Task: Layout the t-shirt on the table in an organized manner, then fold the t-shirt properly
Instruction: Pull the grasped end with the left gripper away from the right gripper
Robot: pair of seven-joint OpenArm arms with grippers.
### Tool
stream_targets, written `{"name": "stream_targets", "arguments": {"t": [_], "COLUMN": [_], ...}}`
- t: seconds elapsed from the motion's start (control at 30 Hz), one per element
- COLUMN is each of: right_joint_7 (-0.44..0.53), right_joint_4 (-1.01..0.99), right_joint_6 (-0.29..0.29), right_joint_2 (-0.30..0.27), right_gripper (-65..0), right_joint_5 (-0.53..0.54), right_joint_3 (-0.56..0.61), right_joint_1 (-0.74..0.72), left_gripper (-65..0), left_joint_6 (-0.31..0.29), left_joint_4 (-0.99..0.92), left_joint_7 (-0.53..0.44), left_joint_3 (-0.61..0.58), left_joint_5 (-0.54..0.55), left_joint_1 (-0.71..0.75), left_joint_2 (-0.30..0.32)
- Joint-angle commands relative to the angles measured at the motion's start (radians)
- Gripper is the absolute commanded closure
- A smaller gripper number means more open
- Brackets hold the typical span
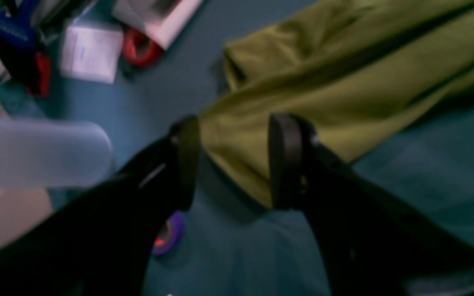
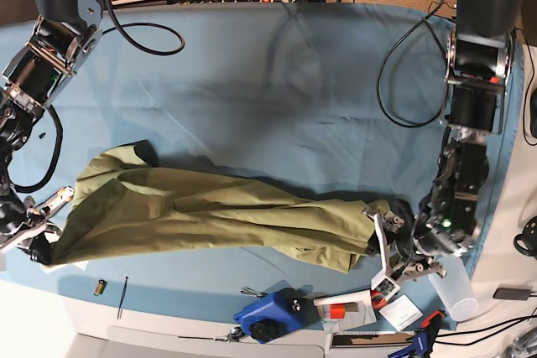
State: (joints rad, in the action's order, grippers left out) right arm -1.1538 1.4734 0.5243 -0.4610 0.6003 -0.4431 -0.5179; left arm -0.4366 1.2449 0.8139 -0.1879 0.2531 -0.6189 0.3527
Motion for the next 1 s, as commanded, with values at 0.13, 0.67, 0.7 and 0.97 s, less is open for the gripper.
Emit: {"name": "stream_targets", "arguments": {"t": [0.13, 0.67, 0.7, 0.97], "right_joint_7": [0.027, -0.110, -0.112, -0.112], "right_joint_4": [0.016, 0.016, 0.016, 0.016], "right_joint_6": [0.007, 0.174, 0.174, 0.174], "right_joint_2": [-0.019, -0.019, -0.019, -0.019], "right_gripper": [0.0, 0.0, 0.0, 0.0], "right_joint_5": [0.013, 0.349, 0.359, 0.364], "right_joint_3": [-0.003, -0.003, -0.003, -0.003], "right_joint_1": [-0.014, -0.011, -0.011, -0.011], "left_gripper": [-28.3, -25.5, -25.5, -14.4], "left_joint_6": [0.047, 0.159, 0.154, 0.069], "left_joint_4": [-0.226, -0.640, -0.641, -0.641], "left_joint_7": [-0.066, -0.154, -0.138, -0.119], "left_joint_3": [-0.045, -0.045, -0.045, -0.045], "left_joint_5": [0.034, -0.049, -0.048, 0.069], "left_joint_1": [-0.157, -0.260, -0.258, -0.194], "left_joint_2": [-0.005, -0.083, -0.083, -0.092]}}
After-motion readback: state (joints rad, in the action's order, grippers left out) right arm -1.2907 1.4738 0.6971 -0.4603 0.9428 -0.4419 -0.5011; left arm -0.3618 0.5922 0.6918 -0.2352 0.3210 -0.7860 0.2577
